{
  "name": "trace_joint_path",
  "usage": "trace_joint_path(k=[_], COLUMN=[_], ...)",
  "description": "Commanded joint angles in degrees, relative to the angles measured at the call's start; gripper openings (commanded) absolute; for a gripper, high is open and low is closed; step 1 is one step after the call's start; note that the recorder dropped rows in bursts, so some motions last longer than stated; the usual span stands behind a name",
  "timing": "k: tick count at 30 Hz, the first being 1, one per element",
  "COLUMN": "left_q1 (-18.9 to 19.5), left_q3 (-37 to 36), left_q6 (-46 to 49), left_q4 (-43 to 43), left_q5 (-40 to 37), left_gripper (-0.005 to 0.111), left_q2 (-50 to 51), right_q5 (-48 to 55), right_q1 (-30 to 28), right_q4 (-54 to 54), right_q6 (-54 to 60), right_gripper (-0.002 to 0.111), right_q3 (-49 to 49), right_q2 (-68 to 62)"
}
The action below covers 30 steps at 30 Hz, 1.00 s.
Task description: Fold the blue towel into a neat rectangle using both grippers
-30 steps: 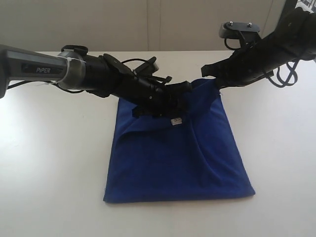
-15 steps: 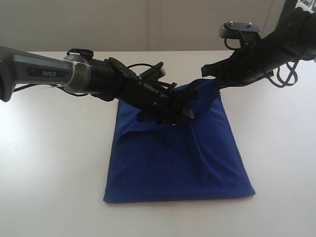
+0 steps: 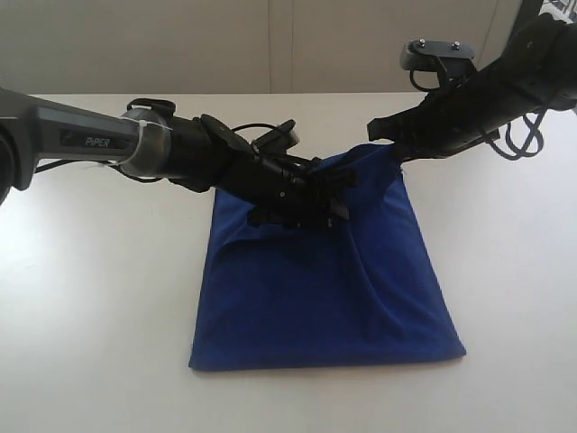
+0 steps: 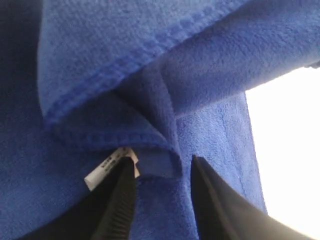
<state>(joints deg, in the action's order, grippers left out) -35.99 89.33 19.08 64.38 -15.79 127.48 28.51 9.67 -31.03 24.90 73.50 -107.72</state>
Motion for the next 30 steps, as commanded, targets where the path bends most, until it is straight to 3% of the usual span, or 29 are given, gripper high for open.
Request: trace_joint_path(k=[1,19,25,27,30], left_q1=[-0.2,-0.2,-0.2,-0.2,-0.1], left_q3=[1.1,1.5,1.5,1.5,1.5], left_q6=[0.4,0.4,0.4,0.4,0.4], left_q4=[1.3,3.2,3.3,3.3,3.3], left_q5=[-0.7,-1.6,-1.7,-1.7,-1.9], left_gripper=[0.043,0.042,0.011,0.004,0.004], left_q2=[0.0,2.0,2.0,2.0,2.0], right_q5=[0.3,0.1,0.1,0.2,0.2], right_q1=[-0.6,-0.6,-0.6,-0.6,-0.6], right_q4=[0.2,0.2,0.2,0.2,0.2], right_q6=[0.4,0.4,0.4,0.4,0.4], right_gripper=[0.0,0.0,0.0,0.0,0.0], right_q3=[0.1,-0.3,-0.3,-0.3,-0.3], right_q2=[0.1,0.1,0.1,0.1,0.1])
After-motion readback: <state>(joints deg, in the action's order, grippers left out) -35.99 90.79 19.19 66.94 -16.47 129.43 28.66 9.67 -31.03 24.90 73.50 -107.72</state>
